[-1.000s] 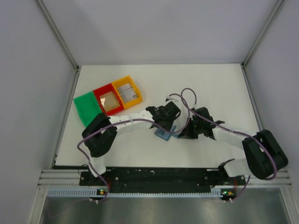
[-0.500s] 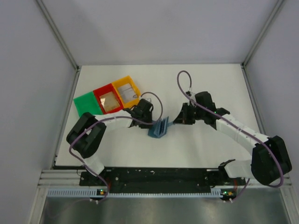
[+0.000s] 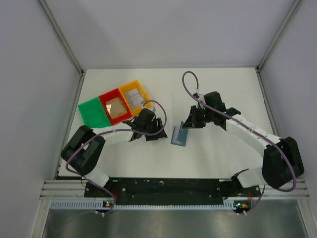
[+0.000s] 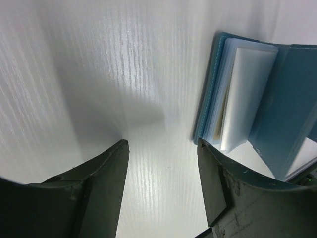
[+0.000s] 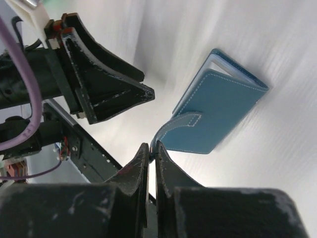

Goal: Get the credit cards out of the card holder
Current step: Open the card holder at the center of the board.

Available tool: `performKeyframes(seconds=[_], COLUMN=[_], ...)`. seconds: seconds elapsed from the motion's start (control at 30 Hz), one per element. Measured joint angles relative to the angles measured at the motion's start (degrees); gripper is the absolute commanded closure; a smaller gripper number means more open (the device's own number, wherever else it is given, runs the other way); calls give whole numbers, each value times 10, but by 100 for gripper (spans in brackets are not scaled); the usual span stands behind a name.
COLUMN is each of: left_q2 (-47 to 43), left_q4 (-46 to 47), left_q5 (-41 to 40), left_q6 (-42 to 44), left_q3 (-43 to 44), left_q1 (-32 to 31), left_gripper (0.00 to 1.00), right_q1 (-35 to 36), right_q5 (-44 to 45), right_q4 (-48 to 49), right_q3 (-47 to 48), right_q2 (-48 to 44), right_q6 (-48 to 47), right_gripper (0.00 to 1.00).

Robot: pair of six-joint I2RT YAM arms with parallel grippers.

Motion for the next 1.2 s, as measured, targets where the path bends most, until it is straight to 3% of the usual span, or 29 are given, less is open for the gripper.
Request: performKeyframes(seconds=[0.23,0.67,0.77,0.97,1.2], left_q2=[-5,-2,14,41,58], left_q4=[-2,5,10,11,12], left_q5=[28,57,66,78,83], left_q6=[-10,-10,-10,-10,-11], left_q3=[9,50,68,87,88], left_q1=[-3,-13,-21,-36,-37], left_gripper=[43,46,46,47,53], right_q1=[-1,-50,-50,-50,-46], right_q5=[55,240,273,356,397], right_q4=[-7,-81,-93,-120,-163], right_q3=[-12,-95,-95,-98,-85], right_q2=[6,-19,-11,8,-55], right_q6=[-4,10,10,14,0], right_gripper=[100,99,89,56,36])
